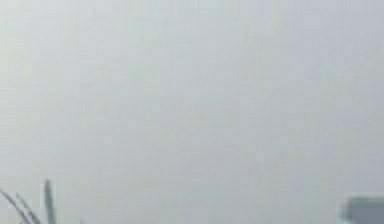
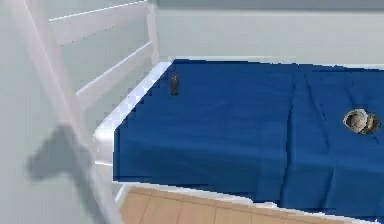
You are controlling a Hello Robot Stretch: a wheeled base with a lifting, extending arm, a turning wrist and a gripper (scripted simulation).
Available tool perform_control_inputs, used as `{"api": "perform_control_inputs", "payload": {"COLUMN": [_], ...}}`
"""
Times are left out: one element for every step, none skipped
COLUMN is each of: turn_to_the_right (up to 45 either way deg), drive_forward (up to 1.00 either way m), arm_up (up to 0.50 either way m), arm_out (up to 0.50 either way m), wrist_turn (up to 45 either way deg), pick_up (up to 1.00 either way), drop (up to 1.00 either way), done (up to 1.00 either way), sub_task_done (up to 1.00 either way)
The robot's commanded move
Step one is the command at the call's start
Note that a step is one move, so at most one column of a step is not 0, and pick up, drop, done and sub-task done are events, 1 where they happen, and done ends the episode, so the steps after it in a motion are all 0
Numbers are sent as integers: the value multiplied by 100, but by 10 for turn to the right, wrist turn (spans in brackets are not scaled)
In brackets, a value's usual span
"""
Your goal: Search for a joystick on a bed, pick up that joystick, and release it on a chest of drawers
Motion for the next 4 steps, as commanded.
{"api": "perform_control_inputs", "payload": {"turn_to_the_right": [450,450,450,180], "drive_forward": [0,0,0,0], "arm_up": [0,0,0,0], "arm_out": [0,0,0,0], "wrist_turn": [0,0,0,0], "pick_up": [0,0,0,0], "drop": [0,0,0,0], "done": [0,0,0,0], "sub_task_done": [0,0,0,0]}}
